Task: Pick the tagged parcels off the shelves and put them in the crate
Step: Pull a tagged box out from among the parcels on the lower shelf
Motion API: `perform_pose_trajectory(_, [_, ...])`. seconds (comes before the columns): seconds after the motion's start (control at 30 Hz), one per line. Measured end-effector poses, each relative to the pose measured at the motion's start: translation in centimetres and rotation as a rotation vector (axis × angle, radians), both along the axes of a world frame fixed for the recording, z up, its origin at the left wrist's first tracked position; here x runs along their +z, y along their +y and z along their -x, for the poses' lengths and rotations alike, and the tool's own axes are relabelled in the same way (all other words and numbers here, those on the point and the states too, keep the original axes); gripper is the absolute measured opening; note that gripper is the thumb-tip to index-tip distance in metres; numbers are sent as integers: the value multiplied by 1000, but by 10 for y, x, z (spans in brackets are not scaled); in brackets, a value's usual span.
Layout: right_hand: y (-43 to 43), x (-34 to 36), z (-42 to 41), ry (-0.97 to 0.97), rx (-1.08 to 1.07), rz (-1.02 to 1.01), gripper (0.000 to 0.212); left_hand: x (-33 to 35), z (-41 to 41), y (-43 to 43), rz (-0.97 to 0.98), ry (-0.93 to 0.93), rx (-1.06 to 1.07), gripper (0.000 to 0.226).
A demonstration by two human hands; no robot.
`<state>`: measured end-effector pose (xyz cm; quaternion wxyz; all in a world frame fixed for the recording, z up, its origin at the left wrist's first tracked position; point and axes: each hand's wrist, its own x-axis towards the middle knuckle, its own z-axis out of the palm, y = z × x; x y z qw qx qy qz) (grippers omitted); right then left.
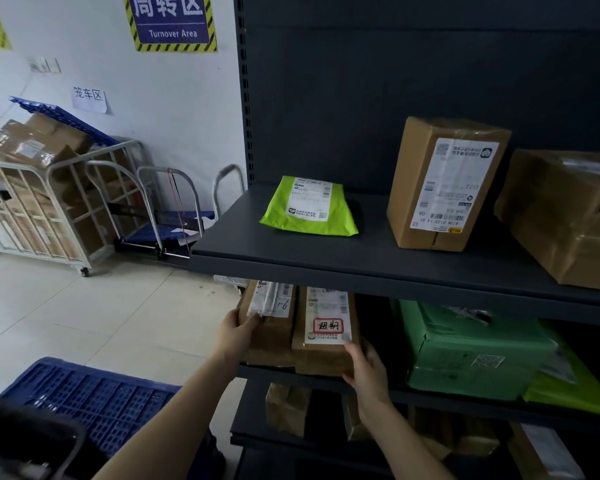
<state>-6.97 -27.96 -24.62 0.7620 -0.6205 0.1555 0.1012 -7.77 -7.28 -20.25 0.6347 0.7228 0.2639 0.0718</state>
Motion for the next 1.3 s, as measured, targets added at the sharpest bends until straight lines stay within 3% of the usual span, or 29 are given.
perform_pose_trajectory(0.3, [-33,-10,52,-93,32,9,45,-13,60,-23,83,-43,-24,50])
perform_pose_trajectory(0.6, [-52,-20,84,-69,78,27,46,-28,99,-37,187,-27,-37,53])
perform_pose_trajectory(1.07, [-41,3,62,-58,-9,37,46,-8,66,-40,176,-98,-28,52])
perform_pose_trajectory(1.3, [-29,11,36,-30,-23,40,51,-2,42,-29,126,-44,-96,54])
